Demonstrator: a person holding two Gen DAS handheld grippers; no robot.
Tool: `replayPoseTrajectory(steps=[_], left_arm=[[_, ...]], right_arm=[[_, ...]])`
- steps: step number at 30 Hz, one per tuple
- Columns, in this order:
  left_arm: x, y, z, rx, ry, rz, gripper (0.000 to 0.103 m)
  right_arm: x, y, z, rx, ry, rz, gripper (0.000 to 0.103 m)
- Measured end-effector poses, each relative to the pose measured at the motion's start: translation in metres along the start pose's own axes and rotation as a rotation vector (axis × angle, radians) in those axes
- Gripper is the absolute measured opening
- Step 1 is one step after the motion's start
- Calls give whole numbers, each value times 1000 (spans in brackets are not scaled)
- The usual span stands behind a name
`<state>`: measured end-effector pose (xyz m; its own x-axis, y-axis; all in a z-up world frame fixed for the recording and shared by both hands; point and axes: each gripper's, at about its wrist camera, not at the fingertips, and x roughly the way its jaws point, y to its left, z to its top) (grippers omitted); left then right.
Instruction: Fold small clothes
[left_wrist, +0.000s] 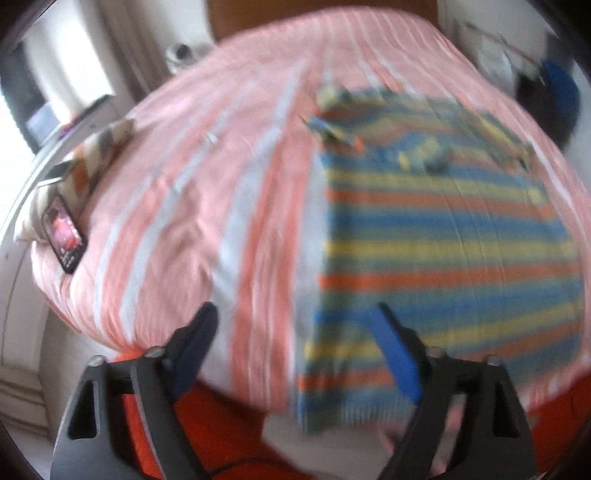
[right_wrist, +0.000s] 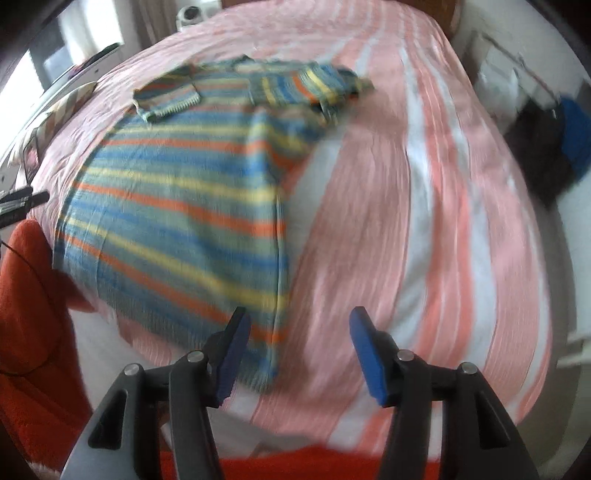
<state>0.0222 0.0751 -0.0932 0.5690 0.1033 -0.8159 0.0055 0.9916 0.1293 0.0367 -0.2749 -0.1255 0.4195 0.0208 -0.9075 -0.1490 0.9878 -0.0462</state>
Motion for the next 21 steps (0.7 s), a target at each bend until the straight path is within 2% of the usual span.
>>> replayPoseTrajectory(steps=[2,4,6,8,10,12,15,16,17,18,21], left_arm=[[10,4,8,-65,-65,45,90],[20,8,9,-112,-110,60,90],[26,14,2,-152,-154,68,90],[32,18,-10,-161,-181,89,90],[41,21,-16,-153,-135,109,90],[44,26,-16,-169,-117,87,90],[49,32,-12,-196,-104,80,90],[52,32,-12,-196,-90,84,90],[55,33,-12,-197,-76,88,90],[57,33,-13,-200,-65,88,90],[61,39,-15,-228,-43,71,90]], right_arm=[[-4,-2,32,-40,-80,-30,56],[-6,-8,73,-65,-165,-45,56],[3,-7,109,-95,-205,-36,56],[23,1,145,-137,-210,0,57],[53,15,177,-184,-192,78,57],[85,29,199,-199,-160,123,60],[135,34,221,-142,-107,124,61],[150,28,226,-100,-80,141,53],[156,21,228,-71,-67,168,21],[155,11,232,-45,-75,178,4],[117,-42,238,66,-182,157,6]])
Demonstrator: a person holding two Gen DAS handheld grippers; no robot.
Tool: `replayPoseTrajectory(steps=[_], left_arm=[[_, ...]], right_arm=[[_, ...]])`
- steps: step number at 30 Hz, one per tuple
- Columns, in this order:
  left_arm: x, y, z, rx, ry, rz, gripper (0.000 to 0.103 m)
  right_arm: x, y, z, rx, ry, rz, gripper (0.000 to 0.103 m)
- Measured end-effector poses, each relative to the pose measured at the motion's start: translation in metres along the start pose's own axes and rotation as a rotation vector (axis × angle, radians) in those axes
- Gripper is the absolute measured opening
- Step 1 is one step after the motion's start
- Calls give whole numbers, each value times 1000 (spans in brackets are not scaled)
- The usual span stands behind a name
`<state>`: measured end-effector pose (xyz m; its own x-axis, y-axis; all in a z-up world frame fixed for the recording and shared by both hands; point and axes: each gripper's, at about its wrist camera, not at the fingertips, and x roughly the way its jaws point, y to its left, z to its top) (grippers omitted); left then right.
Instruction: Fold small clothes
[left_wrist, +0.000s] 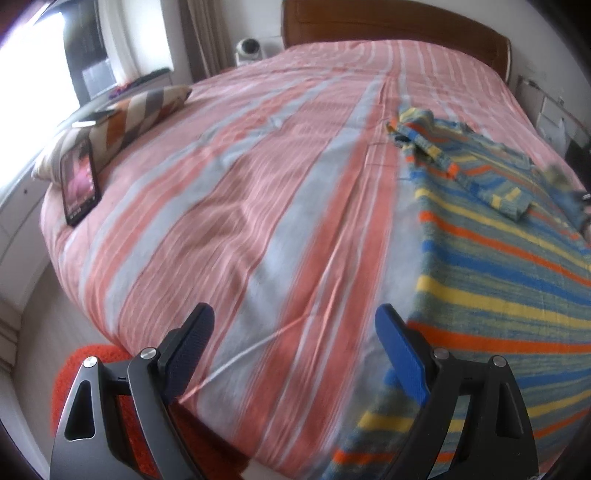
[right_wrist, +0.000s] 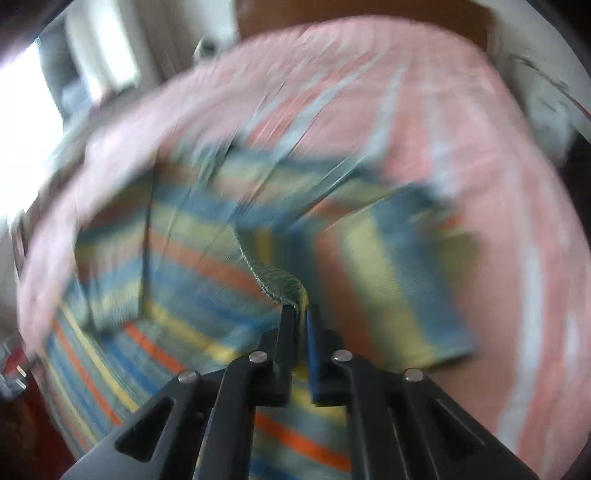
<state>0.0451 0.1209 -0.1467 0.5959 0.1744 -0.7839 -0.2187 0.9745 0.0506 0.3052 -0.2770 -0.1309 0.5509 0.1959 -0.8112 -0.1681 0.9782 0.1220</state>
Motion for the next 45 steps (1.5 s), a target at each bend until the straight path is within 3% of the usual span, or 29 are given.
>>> replayPoseTrajectory(steps=[4,7,8,14,19,22,24,25,26,28,30,31,33,35,36,38,39,40,43,45], left_arm=[[7,3,2,-36,21,-13,90],[12,0,1,-43,39,-14,90],[13,-2,1,-38,40,-9,90],[9,-11,-4,12,13,31,90],[9,-14,-6,45,8,49,90],[10,-16,-6,55,10,54,90],[10,-15,-6,53,11,49,90],[10,-14,-6,51,13,45,90],[10,-13,-6,49,16,41,90],[10,-12,-5,40,19,34,90],[11,-12,-5,36,21,28,90],[12,-13,-4,35,20,25,90],[12,-14,-4,36,18,22,90],[12,-15,-4,40,16,23,90],[11,-14,-5,41,15,22,90],[10,-13,-6,41,19,16,90],[10,-12,-6,40,21,15,90],[10,-10,-7,38,26,13,90],[9,-6,-7,25,30,8,90],[9,-4,-7,16,34,2,90]], right_arm=[[-68,-88,9,81,-101,-242,6],[-104,-155,-1,139,-96,-451,6],[-107,-167,-4,150,-86,-484,5],[-92,-212,-48,183,14,-602,4],[-57,-228,-91,235,95,-629,4],[-46,-229,-100,263,98,-622,5],[-47,-231,-100,285,80,-580,8],[-52,-231,-99,303,72,-553,21],[-61,-230,-99,315,66,-544,42],[-84,-216,-100,309,18,-536,45],[-104,-179,-105,240,-28,-463,45],[-108,-163,-109,222,-32,-383,45],[-105,-122,-122,244,-2,-50,41],[-90,-90,-134,283,45,178,38],[-78,-71,-140,285,70,260,37],[-55,-51,-145,286,99,335,32],[-46,-46,-147,291,101,355,28],[-38,-43,-148,295,101,369,6],[-31,-48,-140,298,119,347,3],[-49,-56,-131,239,107,207,2]])
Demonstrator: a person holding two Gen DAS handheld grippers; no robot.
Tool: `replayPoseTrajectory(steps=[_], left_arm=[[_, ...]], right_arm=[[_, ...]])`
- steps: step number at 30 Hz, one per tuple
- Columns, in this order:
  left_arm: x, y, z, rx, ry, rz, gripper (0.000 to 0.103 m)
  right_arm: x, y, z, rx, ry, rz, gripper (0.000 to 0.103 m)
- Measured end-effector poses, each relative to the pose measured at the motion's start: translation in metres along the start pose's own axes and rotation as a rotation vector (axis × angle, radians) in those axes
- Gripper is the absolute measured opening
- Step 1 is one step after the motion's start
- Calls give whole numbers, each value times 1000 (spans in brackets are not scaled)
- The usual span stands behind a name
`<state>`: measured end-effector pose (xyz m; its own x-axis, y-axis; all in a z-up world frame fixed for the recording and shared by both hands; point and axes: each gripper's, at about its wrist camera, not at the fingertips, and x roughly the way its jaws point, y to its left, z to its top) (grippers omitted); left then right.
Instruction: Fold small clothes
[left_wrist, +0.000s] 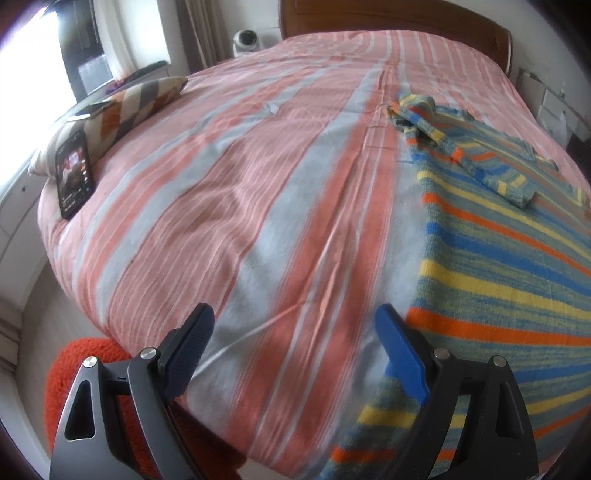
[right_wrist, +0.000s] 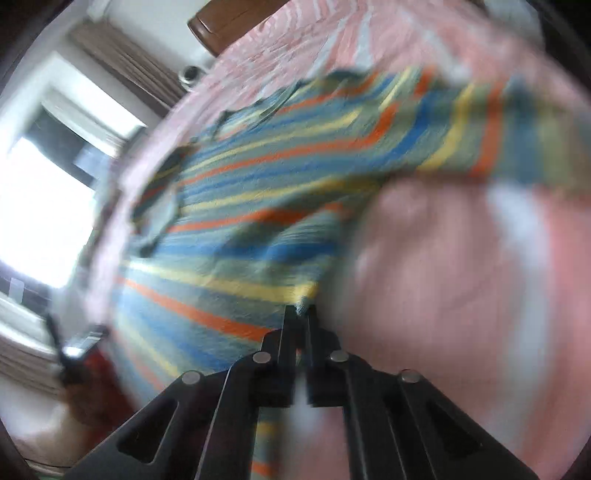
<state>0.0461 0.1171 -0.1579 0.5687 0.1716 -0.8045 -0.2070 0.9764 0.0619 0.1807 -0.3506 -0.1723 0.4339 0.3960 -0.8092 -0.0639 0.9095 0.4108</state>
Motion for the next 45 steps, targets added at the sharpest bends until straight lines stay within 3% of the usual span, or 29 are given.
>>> replayPoseTrajectory(steps=[2,4,7,10,11,16,19,25,26,27,28,30,31,33,36,39,41,43,45], left_arm=[[2,-2,1,0,5,-6,90],[4,-7,2,15,3,-4,90],[2,-11,1,44,-12,13,90],[0,-7,0,41,-9,8,90],[0,-6,0,33,-7,2,90],[5,-8,8,-1,-12,-29,90],[8,-12,9,20,-11,-17,90],[11,-11,9,18,-5,-13,94],[12,-11,9,19,-5,-13,94],[13,-12,10,21,-5,-13,94],[13,-11,10,21,-5,-15,95],[15,-11,11,17,-6,-20,95],[15,-10,11,14,-6,-22,95],[17,-11,12,15,-8,-20,96],[17,-14,11,32,-18,-9,97],[13,-15,10,48,-23,-2,97],[6,-17,10,72,-20,13,96],[-13,-21,16,109,-42,1,96],[-43,-31,32,152,-109,-75,96]], right_arm=[[-8,0,5,-64,-8,-105,2],[8,-2,1,-86,51,-150,2],[22,8,1,-155,66,-202,5],[11,2,16,-102,120,-136,31],[0,1,25,-107,109,-151,32],[-30,16,111,-254,-13,-249,35],[10,23,179,-342,-35,-285,41],[109,8,244,-349,80,-271,45],[118,5,246,-346,111,-266,43],[127,3,248,-345,145,-259,34],[132,4,249,-363,164,-261,6],[129,13,254,-430,144,-320,6],[124,24,255,-506,90,-425,6],[125,33,255,-570,33,-534,5],[161,25,237,-586,99,-611,6],[154,29,230,-535,24,-636,15],[134,30,228,-469,-5,-601,52],[97,33,219,-410,-83,-554,57],[55,39,200,-361,-150,-487,62]])
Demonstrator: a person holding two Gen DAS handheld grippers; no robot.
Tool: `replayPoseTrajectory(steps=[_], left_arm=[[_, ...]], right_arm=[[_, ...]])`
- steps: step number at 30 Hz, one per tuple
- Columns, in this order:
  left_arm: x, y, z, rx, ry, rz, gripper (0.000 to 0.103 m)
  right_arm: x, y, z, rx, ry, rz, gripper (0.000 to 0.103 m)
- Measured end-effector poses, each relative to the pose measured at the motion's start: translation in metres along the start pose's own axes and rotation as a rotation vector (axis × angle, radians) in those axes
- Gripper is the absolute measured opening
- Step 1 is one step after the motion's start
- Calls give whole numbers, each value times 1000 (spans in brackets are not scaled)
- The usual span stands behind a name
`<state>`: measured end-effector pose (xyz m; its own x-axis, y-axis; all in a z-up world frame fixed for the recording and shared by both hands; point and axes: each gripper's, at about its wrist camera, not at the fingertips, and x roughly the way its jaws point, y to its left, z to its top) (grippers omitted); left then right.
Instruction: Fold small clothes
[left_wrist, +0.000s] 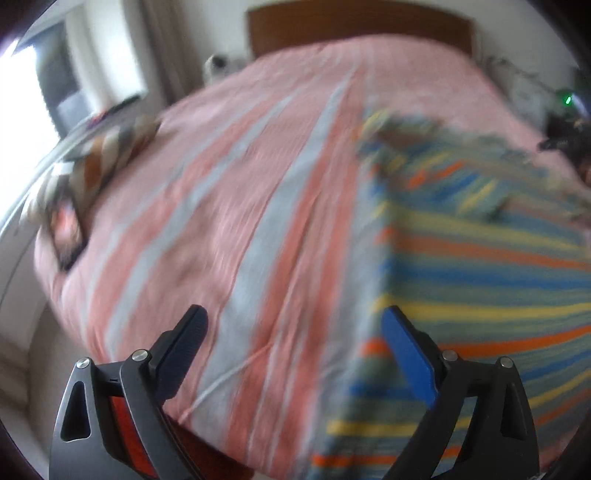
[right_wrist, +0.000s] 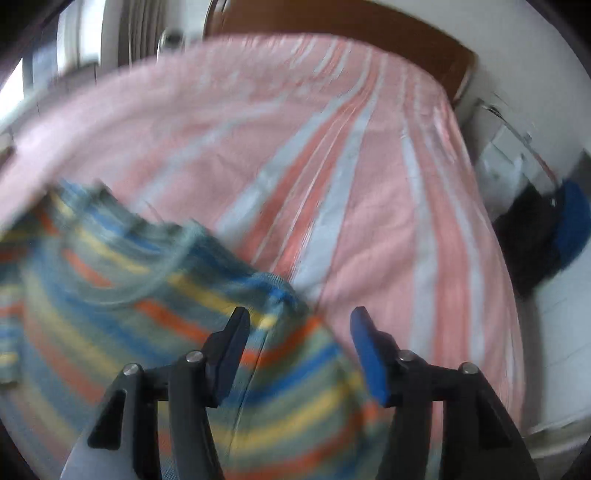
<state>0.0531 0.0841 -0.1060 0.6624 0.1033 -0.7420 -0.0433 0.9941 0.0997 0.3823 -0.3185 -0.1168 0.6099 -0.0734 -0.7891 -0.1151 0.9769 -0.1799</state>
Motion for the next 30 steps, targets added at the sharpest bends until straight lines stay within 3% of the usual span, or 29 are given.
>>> replayPoseTrajectory(steps=[4,7,9,11,12,14,16,18,20,25,27,30], left_arm=[[-24,-38,54,169,-67,-208,100],[-3,-89,82,380,-22,-347,100],[34,-125,85,506,24,-354,100],[72,-143,84,532,79,-295,99],[99,-148,82,526,129,-262,91],[122,-142,82,461,174,-295,78],[120,-126,94,351,179,-294,8],[106,-95,112,206,173,-320,6],[91,-47,133,52,115,-273,6],[104,96,161,-331,76,13,5],[120,131,160,-394,100,104,5],[148,138,152,-355,170,172,5]], right_arm=[[-78,5,-53,24,-64,73,68],[-117,24,-97,57,-86,142,68],[-135,32,-129,110,-102,199,68],[-158,41,-166,189,-121,252,68],[-167,43,-183,217,-125,268,68],[-183,48,-212,260,-144,268,68],[-199,53,-241,295,-166,234,68],[-210,55,-265,339,-178,218,68],[-216,54,-277,360,-186,215,68],[-212,60,-280,341,-210,178,68],[-205,62,-277,358,-213,204,68],[-197,70,-274,359,-200,249,68]])
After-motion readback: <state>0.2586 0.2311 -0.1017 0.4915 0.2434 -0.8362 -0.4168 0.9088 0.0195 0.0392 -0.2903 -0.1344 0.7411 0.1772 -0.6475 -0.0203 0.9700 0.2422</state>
